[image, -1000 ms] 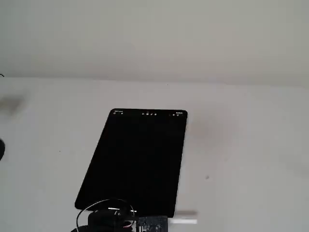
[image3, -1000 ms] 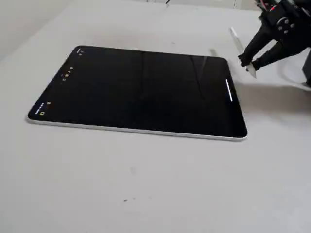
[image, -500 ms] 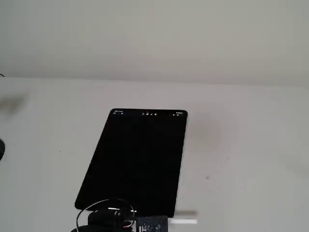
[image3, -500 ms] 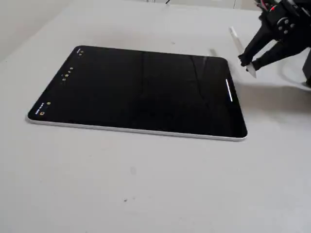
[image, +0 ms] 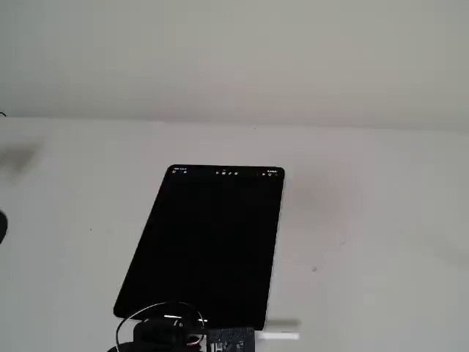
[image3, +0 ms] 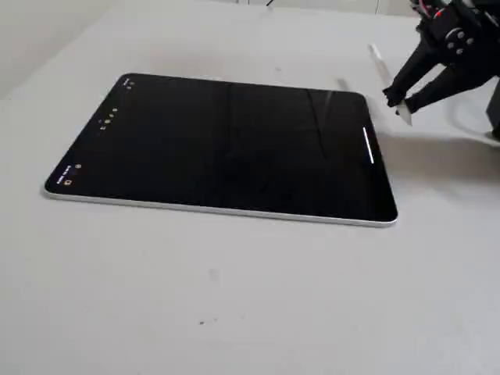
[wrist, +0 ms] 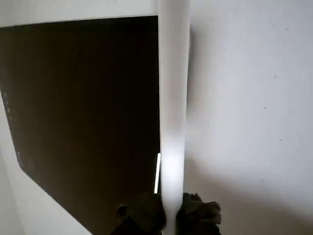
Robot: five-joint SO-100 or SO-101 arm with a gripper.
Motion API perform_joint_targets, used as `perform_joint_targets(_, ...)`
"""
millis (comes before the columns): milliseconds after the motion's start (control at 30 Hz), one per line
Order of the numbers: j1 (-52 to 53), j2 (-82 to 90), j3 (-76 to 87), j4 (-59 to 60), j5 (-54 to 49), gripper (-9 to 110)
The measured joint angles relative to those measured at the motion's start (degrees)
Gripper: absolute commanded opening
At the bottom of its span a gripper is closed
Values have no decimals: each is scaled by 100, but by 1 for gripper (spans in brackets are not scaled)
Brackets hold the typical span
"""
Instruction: Draw a line in the middle of the ipad using the apple pencil
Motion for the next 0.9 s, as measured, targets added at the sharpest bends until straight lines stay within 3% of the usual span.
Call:
perform_joint_targets(400,0,0,70,-132,-202,0)
perform_joint_targets(667,-483,0,167,-1195,-2241,0)
perform_joint_targets(900,-598,-18,624,-3252,-3894,0)
